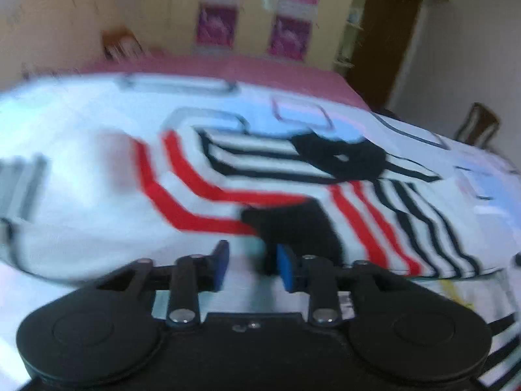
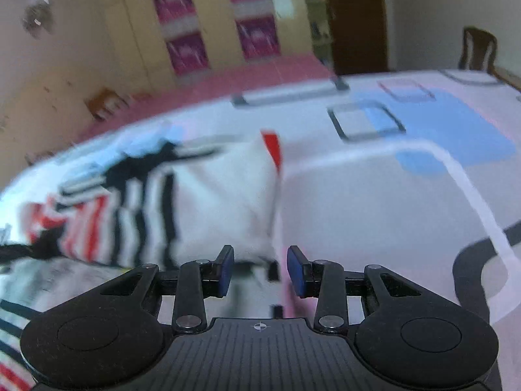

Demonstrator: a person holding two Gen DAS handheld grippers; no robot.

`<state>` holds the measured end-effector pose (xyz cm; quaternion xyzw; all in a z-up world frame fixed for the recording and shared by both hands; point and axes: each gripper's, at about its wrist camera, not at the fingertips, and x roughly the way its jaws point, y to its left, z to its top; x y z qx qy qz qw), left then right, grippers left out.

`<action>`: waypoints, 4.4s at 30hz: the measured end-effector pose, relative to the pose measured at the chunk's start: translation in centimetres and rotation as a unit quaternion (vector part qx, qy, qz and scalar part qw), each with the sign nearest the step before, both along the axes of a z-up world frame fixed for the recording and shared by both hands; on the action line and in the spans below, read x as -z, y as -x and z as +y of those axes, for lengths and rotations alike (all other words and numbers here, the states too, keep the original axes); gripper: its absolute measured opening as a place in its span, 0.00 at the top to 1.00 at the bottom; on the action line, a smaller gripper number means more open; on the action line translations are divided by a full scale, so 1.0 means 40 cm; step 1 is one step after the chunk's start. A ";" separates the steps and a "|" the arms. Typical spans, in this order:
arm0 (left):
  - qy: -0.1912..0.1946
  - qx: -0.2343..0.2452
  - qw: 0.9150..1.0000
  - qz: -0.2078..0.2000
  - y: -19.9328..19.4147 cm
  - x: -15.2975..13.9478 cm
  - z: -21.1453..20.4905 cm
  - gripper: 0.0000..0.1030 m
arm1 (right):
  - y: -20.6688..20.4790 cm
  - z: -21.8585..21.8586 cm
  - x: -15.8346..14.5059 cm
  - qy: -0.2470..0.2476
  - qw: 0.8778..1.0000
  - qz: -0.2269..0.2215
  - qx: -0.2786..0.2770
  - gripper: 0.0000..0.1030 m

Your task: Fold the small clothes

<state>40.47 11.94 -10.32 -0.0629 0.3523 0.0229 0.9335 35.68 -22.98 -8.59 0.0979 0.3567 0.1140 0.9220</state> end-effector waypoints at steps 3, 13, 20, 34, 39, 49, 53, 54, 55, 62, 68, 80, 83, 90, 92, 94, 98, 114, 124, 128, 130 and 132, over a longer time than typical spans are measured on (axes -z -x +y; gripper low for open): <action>-0.007 0.035 0.999 -0.022 0.004 -0.034 -0.054 0.62 | -0.036 0.035 0.001 0.000 1.000 0.006 -0.010 0.92; -0.011 0.145 0.989 0.015 -0.109 0.037 -0.286 0.52 | -0.089 0.183 0.074 -0.004 0.996 0.034 -0.085 0.92; -0.048 0.144 0.988 0.027 -0.110 0.050 -0.229 0.51 | -0.104 0.041 0.086 0.007 0.998 0.055 -0.023 0.99; -0.010 0.156 0.988 0.021 -0.240 0.032 -0.304 0.44 | -0.280 0.210 0.067 0.026 0.994 -0.012 -0.102 0.61; -0.042 0.120 0.991 0.032 -0.268 0.062 -0.233 0.43 | -0.385 0.115 0.089 0.079 0.996 -0.006 -0.031 0.85; -0.017 0.127 0.992 0.003 -0.234 0.017 -0.262 0.43 | -0.395 0.038 0.070 0.052 0.998 0.004 -0.018 0.84; -0.049 0.142 0.988 0.032 -0.244 0.068 -0.320 0.40 | -0.396 0.077 0.117 0.081 0.996 0.037 -0.025 0.85; -0.046 0.139 0.989 0.032 -0.236 0.062 -0.317 0.40 | -0.384 0.072 0.114 0.084 0.995 0.041 -0.025 0.84; -0.041 0.137 0.989 0.029 -0.224 0.052 -0.310 0.41 | -0.371 0.070 0.106 0.086 0.995 0.044 -0.024 0.84; -0.053 0.128 0.990 0.027 -0.142 0.067 -0.270 0.38 | -0.199 0.087 0.100 0.092 0.994 0.046 -0.044 0.85; -0.038 0.115 0.993 0.014 -0.107 0.008 -0.249 0.36 | -0.158 0.118 0.048 0.093 0.994 0.030 -0.042 0.84; -0.049 0.073 0.996 0.031 -0.080 0.038 -0.180 0.32 | -0.117 0.171 0.058 0.098 0.994 0.043 -0.036 0.84; -0.038 0.076 0.996 0.038 -0.082 0.049 -0.165 0.30 | -0.123 0.192 0.090 0.118 0.990 0.066 -0.035 0.84; -0.027 0.087 0.995 0.040 -0.078 0.052 -0.154 0.30 | -0.136 0.213 0.085 0.142 0.986 0.080 -0.023 0.84; -0.025 0.090 0.995 0.041 -0.077 0.049 -0.148 0.28 | -0.130 0.223 0.072 0.149 0.985 0.081 -0.016 0.84; -0.022 0.088 0.995 0.040 -0.071 0.042 -0.135 0.15 | -0.124 0.230 0.049 0.135 0.988 0.069 -0.003 0.84; -0.019 0.060 0.998 0.020 -0.043 0.017 -0.074 0.09 | -0.116 0.274 0.030 0.142 0.988 0.061 0.001 0.46; 0.118 -0.283 0.952 -0.016 0.195 -0.001 0.624 0.47 | -0.122 0.531 0.019 0.131 0.988 0.028 -0.075 0.22; 0.256 -0.365 0.892 -0.069 0.213 0.056 0.854 0.64 | -0.161 0.613 0.019 0.172 0.981 0.029 -0.081 0.22; 0.265 -0.358 0.893 -0.069 0.193 0.077 0.869 0.94 | -0.174 0.607 0.030 0.178 0.981 0.036 -0.071 0.22; 0.252 -0.354 0.897 -0.078 0.191 0.070 0.855 0.95 | -0.175 0.602 0.030 0.180 0.981 0.037 -0.067 0.22; 0.238 -0.336 0.906 -0.100 0.188 0.045 0.833 0.95 | -0.177 0.595 0.031 0.178 0.981 0.038 -0.063 0.22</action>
